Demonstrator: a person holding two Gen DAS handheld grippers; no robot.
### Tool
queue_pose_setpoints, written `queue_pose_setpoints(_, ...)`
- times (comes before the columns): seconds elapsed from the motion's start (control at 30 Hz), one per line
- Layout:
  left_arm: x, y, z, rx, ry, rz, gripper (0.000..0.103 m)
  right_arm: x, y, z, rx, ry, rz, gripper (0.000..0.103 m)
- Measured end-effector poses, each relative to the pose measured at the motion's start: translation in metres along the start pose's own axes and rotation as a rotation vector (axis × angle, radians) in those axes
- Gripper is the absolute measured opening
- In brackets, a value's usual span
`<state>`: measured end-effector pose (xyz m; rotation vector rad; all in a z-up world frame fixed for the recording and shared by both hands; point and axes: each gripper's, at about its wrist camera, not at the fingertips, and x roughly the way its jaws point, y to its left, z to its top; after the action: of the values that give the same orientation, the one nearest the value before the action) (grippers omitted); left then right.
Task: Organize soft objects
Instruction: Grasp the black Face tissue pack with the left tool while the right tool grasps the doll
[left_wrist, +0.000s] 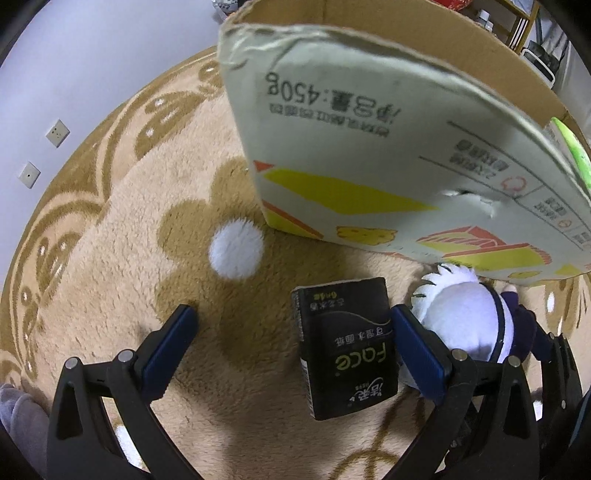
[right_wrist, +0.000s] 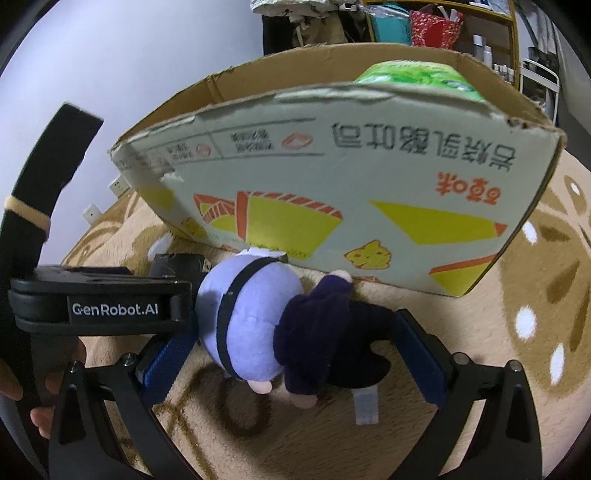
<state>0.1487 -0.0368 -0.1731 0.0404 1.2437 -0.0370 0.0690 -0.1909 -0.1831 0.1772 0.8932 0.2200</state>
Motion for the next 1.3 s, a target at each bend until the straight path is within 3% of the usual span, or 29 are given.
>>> queue_pose_setpoints(0.23, 0.007, -0.010, -0.003, 0.025, 0.005, 0.049, 0.102, 0.003, 0.004, -0.001, -0.025, -0.001, -0.011, 0.103)
queue_pose_setpoints(0.57, 0.004, -0.003, -0.007, 0.024, 0.013, 0.040, 0.100, 0.011, 0.011, 0.001, -0.040, 0.013, -0.001, 0.103)
queue_pose_setpoints(0.77, 0.000, 0.002, -0.012, 0.034, -0.003, 0.045, 0.078, 0.016, 0.014, 0.000, -0.054, 0.027, -0.003, 0.103)
queue_pose_setpoints(0.87, -0.004, 0.003, -0.013, 0.043, -0.015, 0.050, 0.060, 0.018, 0.019, -0.001, -0.071, 0.024, -0.015, 0.103)
queue_pose_setpoints(1.0, -0.009, 0.001, -0.016, 0.082, -0.021, 0.032, 0.045, 0.015, 0.016, 0.001, -0.042, 0.035, 0.050, 0.087)
queue_pose_setpoints(1.3, -0.022, 0.010, -0.023, 0.057, -0.048, 0.008, 0.044, 0.004, 0.014, -0.001, -0.024, 0.009, 0.070, 0.077)
